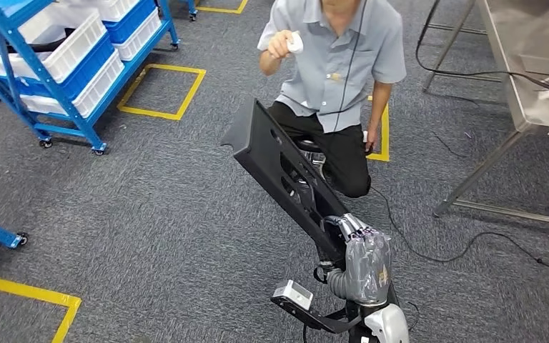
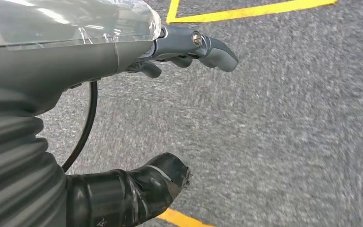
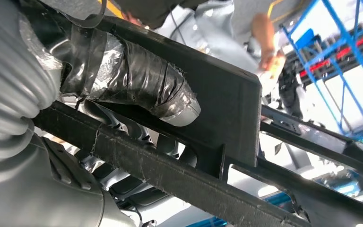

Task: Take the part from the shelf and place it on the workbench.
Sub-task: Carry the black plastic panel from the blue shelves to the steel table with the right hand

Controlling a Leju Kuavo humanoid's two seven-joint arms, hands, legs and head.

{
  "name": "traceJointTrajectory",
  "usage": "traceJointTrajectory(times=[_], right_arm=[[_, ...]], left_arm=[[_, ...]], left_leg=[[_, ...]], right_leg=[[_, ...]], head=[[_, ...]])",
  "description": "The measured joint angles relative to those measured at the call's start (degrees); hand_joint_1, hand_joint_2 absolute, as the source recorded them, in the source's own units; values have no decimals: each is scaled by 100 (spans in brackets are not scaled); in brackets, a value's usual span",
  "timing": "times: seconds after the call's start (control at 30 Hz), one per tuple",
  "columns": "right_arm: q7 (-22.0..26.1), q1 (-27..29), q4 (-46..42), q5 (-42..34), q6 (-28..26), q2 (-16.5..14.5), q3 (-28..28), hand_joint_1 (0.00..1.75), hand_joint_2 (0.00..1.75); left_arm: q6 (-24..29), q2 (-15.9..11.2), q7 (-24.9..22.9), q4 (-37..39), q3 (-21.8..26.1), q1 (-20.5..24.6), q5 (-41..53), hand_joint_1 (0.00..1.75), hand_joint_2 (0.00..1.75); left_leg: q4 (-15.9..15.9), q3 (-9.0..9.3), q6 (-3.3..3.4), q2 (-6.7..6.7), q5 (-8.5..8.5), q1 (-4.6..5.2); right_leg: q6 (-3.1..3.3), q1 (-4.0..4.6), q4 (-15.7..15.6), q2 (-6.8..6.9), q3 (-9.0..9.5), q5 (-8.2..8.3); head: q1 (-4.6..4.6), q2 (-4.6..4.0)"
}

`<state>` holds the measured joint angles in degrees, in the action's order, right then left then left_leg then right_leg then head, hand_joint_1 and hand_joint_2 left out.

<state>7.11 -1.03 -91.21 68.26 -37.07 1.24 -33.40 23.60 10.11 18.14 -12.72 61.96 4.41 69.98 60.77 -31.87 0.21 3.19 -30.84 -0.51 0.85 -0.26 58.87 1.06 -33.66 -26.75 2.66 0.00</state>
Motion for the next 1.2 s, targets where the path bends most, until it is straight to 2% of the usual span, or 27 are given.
traceJointTrajectory(times=[0.07,0.1,0.13,0.17,0.2,0.23,0.3,0.37,0.43,0.5,0.57,0.6,0.63,0.67,0.7,0.73,0.8,0.83,0.87,0.93,0.97,1.03,1.07,1.1,1.13,1.17,1.2], right_arm=[[12,4,-25,-18,-4,-1,10,175,175],[16,9,-30,-23,-4,-2,12,175,175],[19,19,-32,-26,-4,-2,13,175,175],[19,28,-33,-28,-4,-2,15,175,175],[19,36,-37,-29,-4,-2,17,175,175],[19,42,-41,-31,-5,-2,20,175,175],[20,50,-54,-36,-10,-2,36,175,175],[26,70,-67,-49,-14,-2,68,175,175],[38,109,-78,-66,-16,-2,112,175,175],[48,141,-91,-74,-19,-2,154,175,175],[52,152,-101,-74,-22,-2,180,175,175],[54,157,-102,-74,-23,-1,190,175,175],[54,166,-102,-74,-23,-1,197,175,175],[54,175,-102,-74,-22,0,203,175,175],[54,183,-102,-74,-22,0,207,175,175],[54,186,-103,-74,-22,-1,210,175,175],[54,182,-107,-74,-23,-2,214,175,175],[55,181,-112,-74,-26,-2,217,175,175],[57,184,-117,-74,-30,-2,225,175,175],[61,201,-129,-74,-38,-2,244,175,175],[63,214,-137,-74,-42,-2,252,175,175],[69,221,-151,-74,-58,-5,258,175,175],[73,223,-154,-74,-65,-10,258,175,175],[77,223,-154,-74,-70,-14,259,175,175],[79,228,-153,-74,-71,-18,260,175,175],[80,237,-153,-74,-71,-19,260,175,175],[80,245,-153,-74,-72,-19,260,175,175]], left_arm=[[-2,1,4,0,0,-11,1,0,175],[-3,2,3,0,0,-17,3,0,175],[-4,4,3,0,0,-20,6,0,175],[-5,5,2,0,1,-23,9,0,175],[-6,4,0,0,1,-22,12,0,175],[-6,1,-2,0,2,-21,13,0,175],[-5,-4,-3,0,3,-26,14,0,175],[-4,-5,0,0,3,-16,16,0,175],[-4,-5,3,0,2,9,17,0,175],[-2,-5,1,0,3,12,16,0,175],[0,-7,-3,0,4,-1,16,0,175],[0,-7,-3,0,4,-7,16,0,175],[0,-8,-4,0,4,-11,16,0,175],[-1,-8,-4,0,4,-11,16,0,175],[-1,-8,-4,0,4,-9,16,0,175],[-2,-7,-4,0,4,-5,16,0,175],[-2,-5,-4,0,4,-1,17,0,175],[-2,-5,-5,0,4,-2,18,0,175],[-2,-4,-5,0,4,-2,19,0,175],[-1,-3,-7,0,4,2,19,0,175],[-1,-3,-7,0,4,8,19,0,175],[1,-4,-8,0,4,13,20,0,175],[2,-5,-9,0,4,8,21,0,175],[2,-5,-11,0,4,0,21,0,175],[2,-5,-13,0,4,-7,22,0,175],[3,-5,-15,0,4,-13,22,0,175],[3,-7,-16,0,5,-16,22,0,175]], left_leg=[[668,-297,-30,-204,-368,-15],[1052,-478,-42,-241,-524,-17],[1332,-618,-52,-257,-591,-20],[1398,-665,-56,-260,-537,-23],[1233,-607,-56,-267,-372,-28],[885,-462,-55,-303,-138,-41],[162,-153,-46,-504,180,-68],[-112,-45,-19,-641,229,-71],[-144,-41,44,-569,254,-62],[-189,-26,130,-457,290,-62],[-213,-23,185,-332,304,-46],[-213,-26,197,-264,302,-32],[-213,-27,203,-195,298,-20],[-213,-25,208,-125,292,-9],[-213,-19,209,-59,285,-1],[-213,-7,208,0,277,5],[-208,18,188,102,252,24],[-206,27,172,151,241,36],[-207,35,152,205,231,45],[-221,56,101,323,215,57],[-199,61,70,300,183,51],[102,-60,12,52,-29,33],[437,-210,-10,-114,-210,15],[825,-394,-29,-214,-390,7],[1175,-562,-46,-252,-512,0],[1364,-661,-58,-262,-527,-7],[1326,-655,-65,-266,-422,-15]], right_leg=[[45,-10,-14,-87,12,16],[53,-8,-12,-138,10,17],[56,-5,-8,-201,12,17],[55,-6,-3,-264,15,17],[51,-10,6,-333,21,14],[41,-16,19,-402,28,8],[0,-17,66,-523,10,-13],[-68,-17,94,-611,-41,-6],[-134,-33,91,-672,-73,12],[-176,-32,260,-511,-152,-112],[-208,-25,841,-253,-415,-446],[-220,-28,1225,-194,-593,-620],[-225,-31,1522,-171,-729,-720],[-222,-33,1644,-162,-781,-717],[-209,-30,1547,-147,-725,-610],[-185,-20,1230,-99,-555,-424],[-114,46,442,154,-150,-124],[-80,85,184,259,-25,-58],[-55,118,65,312,22,-52],[-10,127,23,204,15,-33],[16,111,-9,138,24,-11],[77,64,-73,18,50,37],[93,55,-81,-40,51,49],[106,49,-77,-106,47,53],[112,48,-67,-177,43,53],[112,47,-53,-255,41,50],[108,43,-34,-334,41,44]], head=[[-8,0],[-11,0],[-11,0],[-11,0],[-11,0],[-11,0],[-10,0],[-10,0],[-10,0],[-4,0],[5,0],[8,0],[8,0],[7,0],[8,0],[7,0],[8,0],[6,0],[5,0],[0,0],[1,0],[-5,0],[-11,0],[-16,0],[-19,0],[-20,0],[-19,0]])
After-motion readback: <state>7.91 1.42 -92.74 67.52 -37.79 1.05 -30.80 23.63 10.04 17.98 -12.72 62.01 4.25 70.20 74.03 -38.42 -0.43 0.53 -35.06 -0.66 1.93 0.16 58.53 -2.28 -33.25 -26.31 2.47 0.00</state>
